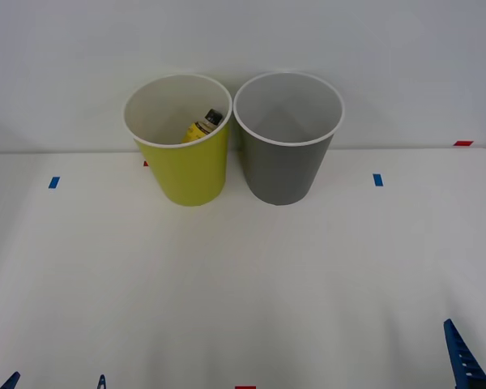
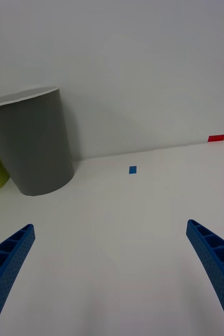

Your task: Put cans in the gray bin and PET bottles in the light green bin.

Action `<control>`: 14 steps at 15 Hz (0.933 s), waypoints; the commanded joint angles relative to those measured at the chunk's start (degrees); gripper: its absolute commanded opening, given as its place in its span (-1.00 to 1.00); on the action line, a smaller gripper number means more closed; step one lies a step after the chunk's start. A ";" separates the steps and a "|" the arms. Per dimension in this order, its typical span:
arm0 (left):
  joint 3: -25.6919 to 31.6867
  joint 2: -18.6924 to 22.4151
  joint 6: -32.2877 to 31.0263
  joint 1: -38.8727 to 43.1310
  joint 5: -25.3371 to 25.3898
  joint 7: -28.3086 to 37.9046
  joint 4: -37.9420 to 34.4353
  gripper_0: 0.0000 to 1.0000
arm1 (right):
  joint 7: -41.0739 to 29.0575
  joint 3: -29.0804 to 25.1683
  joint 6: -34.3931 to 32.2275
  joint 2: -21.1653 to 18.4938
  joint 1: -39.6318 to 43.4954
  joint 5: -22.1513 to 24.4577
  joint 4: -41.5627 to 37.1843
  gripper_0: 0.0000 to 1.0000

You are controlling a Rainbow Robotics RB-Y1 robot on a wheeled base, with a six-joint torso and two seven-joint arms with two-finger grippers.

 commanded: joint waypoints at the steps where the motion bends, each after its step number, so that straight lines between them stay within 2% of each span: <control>1: 0.00 0.00 0.00 0.00 0.00 0.00 0.00 1.00 | 0.07 0.91 -1.60 1.04 2.16 0.00 0.00 1.00; 14: 0.00 0.00 0.00 0.00 0.00 0.00 0.00 1.00 | 1.65 1.53 -2.04 1.04 4.27 0.18 0.00 1.00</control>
